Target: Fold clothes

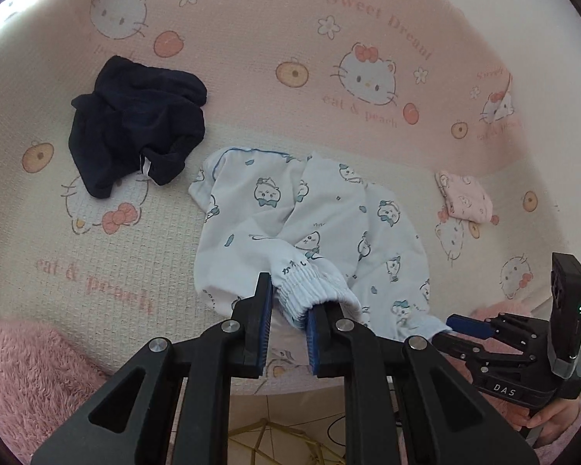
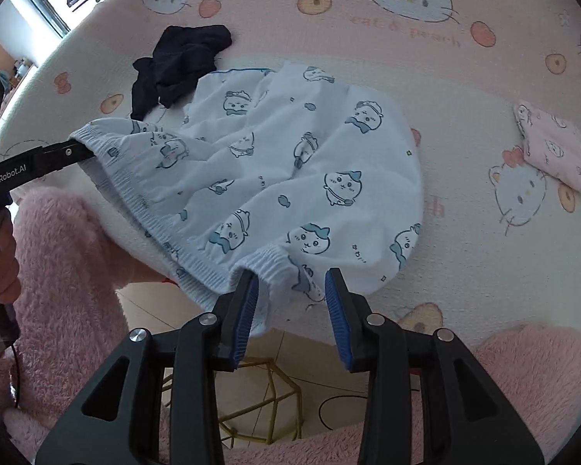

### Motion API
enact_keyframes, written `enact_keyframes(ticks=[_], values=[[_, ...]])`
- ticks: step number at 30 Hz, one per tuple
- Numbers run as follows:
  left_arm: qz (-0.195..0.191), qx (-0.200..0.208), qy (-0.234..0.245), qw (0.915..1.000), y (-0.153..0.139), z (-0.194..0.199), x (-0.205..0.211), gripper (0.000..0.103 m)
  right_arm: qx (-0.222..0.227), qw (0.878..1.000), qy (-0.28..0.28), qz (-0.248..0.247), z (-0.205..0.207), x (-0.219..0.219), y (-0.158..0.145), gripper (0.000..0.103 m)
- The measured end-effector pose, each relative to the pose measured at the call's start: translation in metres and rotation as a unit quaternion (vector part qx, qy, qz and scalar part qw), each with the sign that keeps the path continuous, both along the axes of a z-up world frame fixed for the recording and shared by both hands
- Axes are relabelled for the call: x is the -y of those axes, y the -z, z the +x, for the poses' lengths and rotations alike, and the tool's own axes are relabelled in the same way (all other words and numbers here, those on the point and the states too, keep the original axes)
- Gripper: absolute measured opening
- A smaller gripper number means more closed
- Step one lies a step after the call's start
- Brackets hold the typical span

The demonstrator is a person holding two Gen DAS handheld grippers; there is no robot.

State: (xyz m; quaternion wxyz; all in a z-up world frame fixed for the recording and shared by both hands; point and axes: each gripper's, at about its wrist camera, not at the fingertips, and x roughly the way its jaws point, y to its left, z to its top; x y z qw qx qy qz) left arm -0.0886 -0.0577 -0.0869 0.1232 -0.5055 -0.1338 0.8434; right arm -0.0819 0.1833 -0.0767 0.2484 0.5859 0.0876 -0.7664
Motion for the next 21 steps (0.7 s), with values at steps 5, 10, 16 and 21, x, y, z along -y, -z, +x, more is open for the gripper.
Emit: enact_keyframes(ticks=[5, 10, 16, 21], values=[[-0.011, -0.017, -0.003, 0.9998, -0.009, 0.009, -0.002, 0.016, -0.017, 0.999, -0.044, -0.001, 0.012, 0.019, -0.015, 0.036], [-0.049, -0.044, -0.011, 0.9978, -0.023, 0.019, -0.01, 0.016, -0.048, 0.992, -0.106, -0.042, 0.025, 0.056, -0.029, 0.039], [-0.062, -0.046, -0.009, 0.997, -0.026, 0.022, -0.016, 0.016, -0.054, 0.988, -0.139, -0.04, 0.028, 0.107, -0.012, 0.039], [-0.049, -0.037, -0.011, 0.9981, -0.018, 0.023, -0.013, 0.016, -0.06, 0.993, -0.105, -0.016, 0.014, 0.112, 0.016, 0.038]])
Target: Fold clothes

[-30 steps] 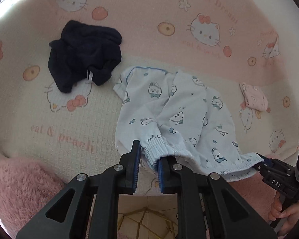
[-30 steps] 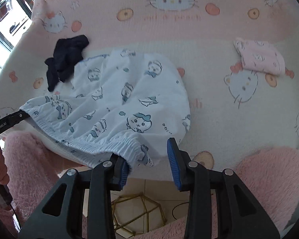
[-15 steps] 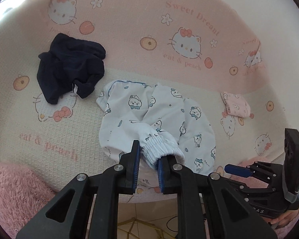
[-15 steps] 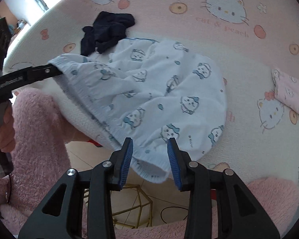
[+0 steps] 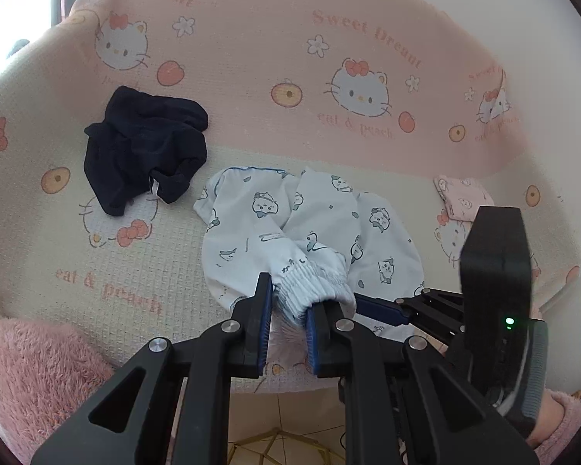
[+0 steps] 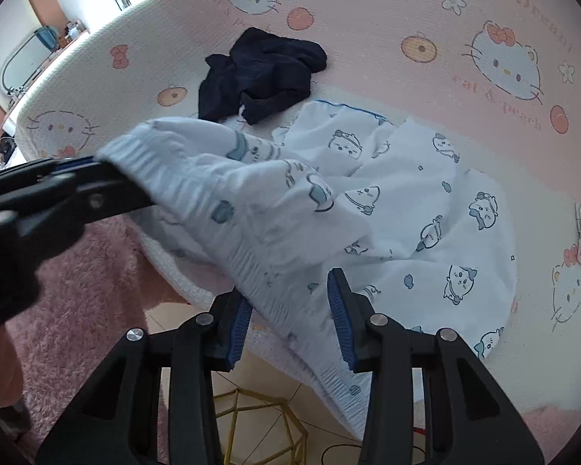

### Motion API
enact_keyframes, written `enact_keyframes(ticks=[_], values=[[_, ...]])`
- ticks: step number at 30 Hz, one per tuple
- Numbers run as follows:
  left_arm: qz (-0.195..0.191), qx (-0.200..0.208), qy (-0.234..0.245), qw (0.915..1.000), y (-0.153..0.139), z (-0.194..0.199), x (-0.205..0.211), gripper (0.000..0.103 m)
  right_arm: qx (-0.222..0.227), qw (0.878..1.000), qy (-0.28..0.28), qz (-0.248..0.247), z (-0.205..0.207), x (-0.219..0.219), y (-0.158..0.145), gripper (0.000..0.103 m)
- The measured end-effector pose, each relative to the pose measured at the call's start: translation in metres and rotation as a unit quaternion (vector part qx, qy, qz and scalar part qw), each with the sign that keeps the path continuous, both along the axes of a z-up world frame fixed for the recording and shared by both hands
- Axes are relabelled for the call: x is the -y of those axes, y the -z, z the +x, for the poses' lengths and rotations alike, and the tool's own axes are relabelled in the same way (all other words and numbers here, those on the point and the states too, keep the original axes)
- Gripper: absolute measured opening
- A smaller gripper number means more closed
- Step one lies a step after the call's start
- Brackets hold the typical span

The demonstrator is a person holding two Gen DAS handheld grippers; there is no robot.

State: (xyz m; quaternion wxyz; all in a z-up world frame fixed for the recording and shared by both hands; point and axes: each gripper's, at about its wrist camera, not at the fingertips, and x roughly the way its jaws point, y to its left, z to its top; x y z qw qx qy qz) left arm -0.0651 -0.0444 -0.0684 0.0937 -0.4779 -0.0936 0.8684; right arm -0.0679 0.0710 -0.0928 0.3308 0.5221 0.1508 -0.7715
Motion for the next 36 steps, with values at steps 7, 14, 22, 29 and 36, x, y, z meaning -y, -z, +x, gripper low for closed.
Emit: enact_keyframes(ticks=[7, 14, 22, 29, 36], values=[[-0.005, 0.007, -0.005, 0.9999, 0.009, 0.0, 0.005, 0.016, -0.047, 0.992, 0.095, 0.074, -0.03, -0.052, 0.02, 0.025], [-0.041, 0.055, -0.01, 0.9976, 0.04, -0.006, -0.003, 0.016, -0.069, 0.974, 0.157, 0.148, -0.045, -0.112, 0.029, 0.024], [-0.097, 0.143, 0.004, 0.985, 0.103, -0.008, -0.012, 0.026, 0.001, 0.968, 0.223, 0.113, -0.036, -0.163, 0.044, 0.024], [-0.09, 0.143, 0.021, 0.9853, 0.117, -0.018, -0.016, 0.027, 0.113, 0.97, 0.2, 0.08, -0.026, -0.164, 0.07, 0.027], [-0.063, 0.091, 0.013, 0.9938, 0.09, -0.017, -0.011, 0.009, 0.163, 0.96, 0.216, 0.067, -0.031, -0.175, 0.083, 0.027]])
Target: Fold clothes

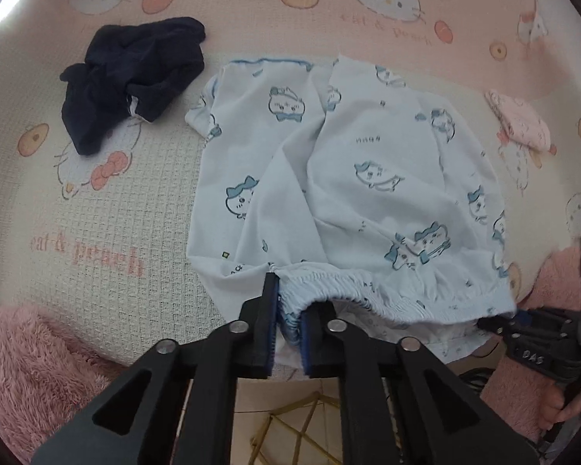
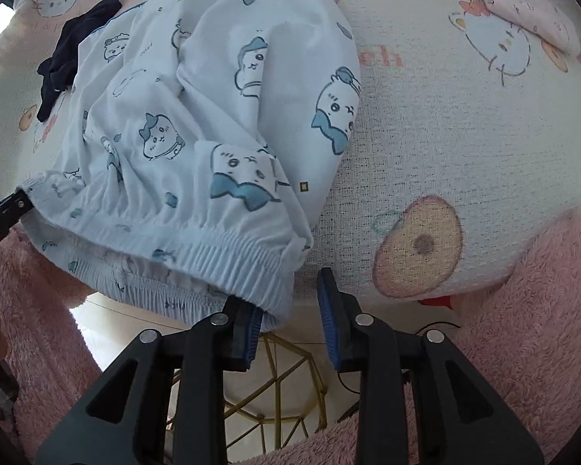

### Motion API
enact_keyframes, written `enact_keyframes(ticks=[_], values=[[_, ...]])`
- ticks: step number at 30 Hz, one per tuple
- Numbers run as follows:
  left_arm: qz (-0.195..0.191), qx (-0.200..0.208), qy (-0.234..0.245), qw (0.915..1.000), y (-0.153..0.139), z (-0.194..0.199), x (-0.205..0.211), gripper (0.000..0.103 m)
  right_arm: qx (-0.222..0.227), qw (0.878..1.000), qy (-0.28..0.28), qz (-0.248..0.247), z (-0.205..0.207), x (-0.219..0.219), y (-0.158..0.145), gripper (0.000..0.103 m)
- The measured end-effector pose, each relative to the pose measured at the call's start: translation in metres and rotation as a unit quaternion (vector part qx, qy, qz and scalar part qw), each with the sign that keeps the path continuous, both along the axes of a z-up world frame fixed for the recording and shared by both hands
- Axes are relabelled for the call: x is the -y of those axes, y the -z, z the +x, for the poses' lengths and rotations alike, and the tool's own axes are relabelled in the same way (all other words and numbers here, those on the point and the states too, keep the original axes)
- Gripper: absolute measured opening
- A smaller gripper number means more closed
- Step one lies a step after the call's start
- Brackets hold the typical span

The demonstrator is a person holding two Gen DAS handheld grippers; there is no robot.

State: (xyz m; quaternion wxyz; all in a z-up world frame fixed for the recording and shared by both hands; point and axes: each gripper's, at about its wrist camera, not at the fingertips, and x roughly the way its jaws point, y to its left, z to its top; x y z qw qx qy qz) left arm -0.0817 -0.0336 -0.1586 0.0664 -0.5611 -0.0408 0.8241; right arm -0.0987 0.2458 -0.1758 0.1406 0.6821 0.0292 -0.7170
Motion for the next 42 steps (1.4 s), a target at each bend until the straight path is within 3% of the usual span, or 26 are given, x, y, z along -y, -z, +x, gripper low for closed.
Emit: enact_keyframes(ticks=[3, 5, 8, 10, 14, 15, 17, 19, 23, 25, 27, 31, 32, 34, 37, 40, 42], values=[[0.072, -0.035, -0.03, 0.9963, -0.044, 0.001, 0.022, 0.009, -0.039, 0.999, -0.01, -0.009, -0.004, 0.0, -0.025, 0.017], [0.091, -0.073, -0.015, 0.993, -0.088, 0.002, 0.023, 0.009, -0.066, 0.998, -0.017, -0.014, -0.006, 0.001, -0.042, 0.016], [0.101, -0.138, 0.022, 0.9851, -0.157, 0.003, 0.021, 0.009, -0.161, 0.986, -0.017, -0.039, -0.023, 0.003, -0.12, 0.013], [0.111, -0.181, 0.054, 0.9757, -0.207, 0.004, 0.021, 0.009, -0.233, 0.97, -0.013, -0.063, -0.026, 0.0, -0.187, 0.012], [0.136, -0.257, 0.079, 0.9537, -0.291, 0.009, 0.032, 0.009, -0.369, 0.922, -0.014, -0.112, -0.02, 0.003, -0.32, 0.012], [0.137, -0.266, 0.082, 0.9506, -0.304, 0.007, 0.034, 0.009, -0.382, 0.916, -0.017, -0.124, -0.018, 0.005, -0.338, 0.012], [0.124, -0.251, 0.08, 0.9565, -0.303, -0.012, 0.031, 0.009, -0.407, 0.901, -0.023, -0.149, -0.014, 0.01, -0.374, 0.012], [0.11, -0.237, 0.079, 0.9621, -0.301, -0.03, 0.027, 0.01, -0.418, 0.896, -0.033, -0.145, -0.013, 0.017, -0.388, 0.012], [0.085, -0.175, 0.058, 0.9791, -0.275, -0.085, 0.02, 0.01, -0.382, 0.919, -0.04, -0.093, -0.051, 0.031, -0.357, 0.013], [0.085, -0.184, 0.059, 0.9775, -0.281, -0.098, 0.015, 0.01, -0.353, 0.932, -0.04, -0.079, -0.078, 0.036, -0.333, 0.013], [0.08, -0.234, 0.071, 0.9662, -0.309, -0.09, 0.009, 0.01, -0.385, 0.918, -0.034, -0.09, -0.077, 0.03, -0.348, 0.013], [0.053, -0.336, 0.088, 0.9364, -0.363, -0.051, 0.007, 0.011, -0.493, 0.86, -0.013, -0.132, -0.04, 0.011, -0.413, 0.013], [0.046, -0.351, 0.091, 0.9309, -0.37, -0.043, 0.007, 0.013, -0.501, 0.854, -0.007, -0.142, -0.031, 0.007, -0.416, 0.014], [0.03, -0.346, 0.094, 0.933, -0.36, -0.034, 0.004, 0.013, -0.514, 0.842, 0.006, -0.162, -0.013, 0.0, -0.422, 0.015], [0.006, -0.282, 0.103, 0.9539, -0.294, -0.035, -0.007, 0.013, -0.488, 0.862, 0.02, -0.133, 0.006, -0.004, -0.369, 0.015], [0.019, -0.145, 0.094, 0.9848, -0.176, -0.058, -0.016, 0.013, -0.402, 0.913, 0.031, -0.067, -0.004, -0.002, -0.264, 0.015], [0.009, -0.055, 0.076, 0.9955, -0.092, -0.074, -0.025, 0.011, -0.317, 0.947, 0.037, -0.027, -0.019, -0.004, -0.183, 0.015]])
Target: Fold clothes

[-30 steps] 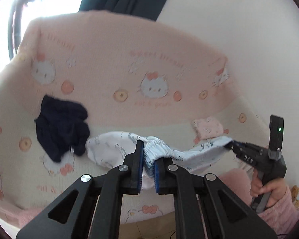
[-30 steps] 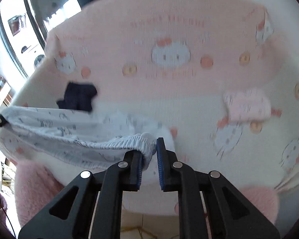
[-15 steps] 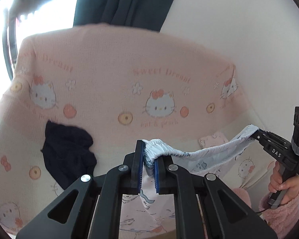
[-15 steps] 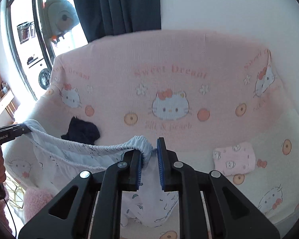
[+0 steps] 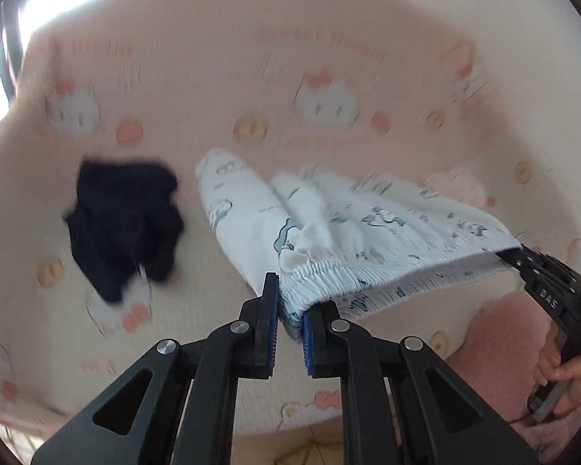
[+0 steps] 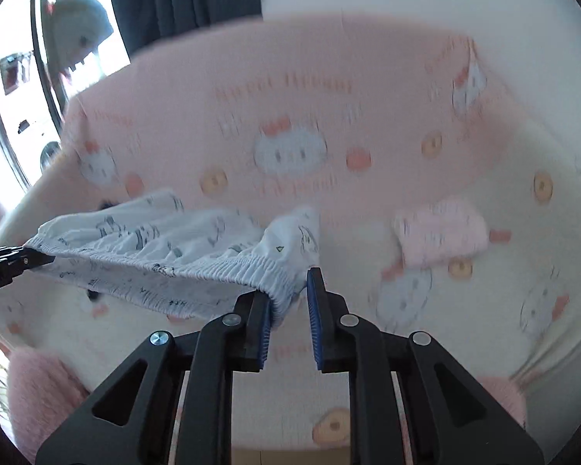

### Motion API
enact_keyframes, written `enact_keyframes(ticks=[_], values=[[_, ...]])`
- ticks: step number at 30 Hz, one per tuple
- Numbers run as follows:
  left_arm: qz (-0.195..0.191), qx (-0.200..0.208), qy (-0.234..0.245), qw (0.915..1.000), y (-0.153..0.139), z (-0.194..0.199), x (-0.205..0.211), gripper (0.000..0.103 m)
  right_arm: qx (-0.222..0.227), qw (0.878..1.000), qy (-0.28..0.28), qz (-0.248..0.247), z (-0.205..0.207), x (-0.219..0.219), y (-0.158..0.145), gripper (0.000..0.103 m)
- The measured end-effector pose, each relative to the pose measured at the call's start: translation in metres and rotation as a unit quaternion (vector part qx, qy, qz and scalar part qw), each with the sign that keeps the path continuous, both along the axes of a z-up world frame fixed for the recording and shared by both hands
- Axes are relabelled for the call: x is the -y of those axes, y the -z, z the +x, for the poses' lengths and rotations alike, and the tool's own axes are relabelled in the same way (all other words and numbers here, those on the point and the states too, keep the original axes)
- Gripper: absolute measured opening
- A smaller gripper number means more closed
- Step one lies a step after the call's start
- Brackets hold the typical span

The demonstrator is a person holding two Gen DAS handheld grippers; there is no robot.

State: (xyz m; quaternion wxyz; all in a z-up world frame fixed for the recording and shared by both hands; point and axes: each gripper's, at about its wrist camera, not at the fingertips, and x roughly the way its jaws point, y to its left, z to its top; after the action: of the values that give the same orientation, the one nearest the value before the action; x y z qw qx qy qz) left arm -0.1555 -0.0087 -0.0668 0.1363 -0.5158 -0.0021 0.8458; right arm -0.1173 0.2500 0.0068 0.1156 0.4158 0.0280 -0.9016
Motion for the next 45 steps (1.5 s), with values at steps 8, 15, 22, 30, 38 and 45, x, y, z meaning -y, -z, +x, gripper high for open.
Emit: enact_keyframes(ticks=[8, 15, 22, 30, 38, 45], values=[[-0.032, 0.134, 0.021, 0.9902, 0.127, -0.001, -0.025, 0.018, 0.214, 0.974, 0.013, 0.066, -0.007, -0.014, 0.151, 0.016], [0.004, 0.105, 0.048, 0.9933, 0.098, 0.036, 0.001, 0.051, 0.274, 0.961, -0.001, 0.028, 0.013, -0.038, 0.16, 0.028], [0.04, 0.093, -0.055, 0.9933, 0.107, 0.025, 0.043, 0.046, 0.149, 0.985, -0.069, 0.049, 0.025, -0.011, 0.117, 0.029], [-0.001, 0.119, -0.019, 0.9927, 0.146, 0.003, 0.0, 0.045, 0.203, 0.97, -0.066, 0.112, -0.013, 0.001, 0.171, 0.027], [-0.087, 0.126, 0.0, 0.9882, 0.154, 0.023, -0.003, 0.048, 0.205, 0.971, 0.005, 0.122, -0.006, -0.049, 0.157, 0.03], [0.188, 0.183, -0.088, 0.9609, 0.161, 0.024, 0.048, 0.048, 0.212, 0.977, 0.002, 0.003, 0.003, -0.071, 0.133, 0.033]])
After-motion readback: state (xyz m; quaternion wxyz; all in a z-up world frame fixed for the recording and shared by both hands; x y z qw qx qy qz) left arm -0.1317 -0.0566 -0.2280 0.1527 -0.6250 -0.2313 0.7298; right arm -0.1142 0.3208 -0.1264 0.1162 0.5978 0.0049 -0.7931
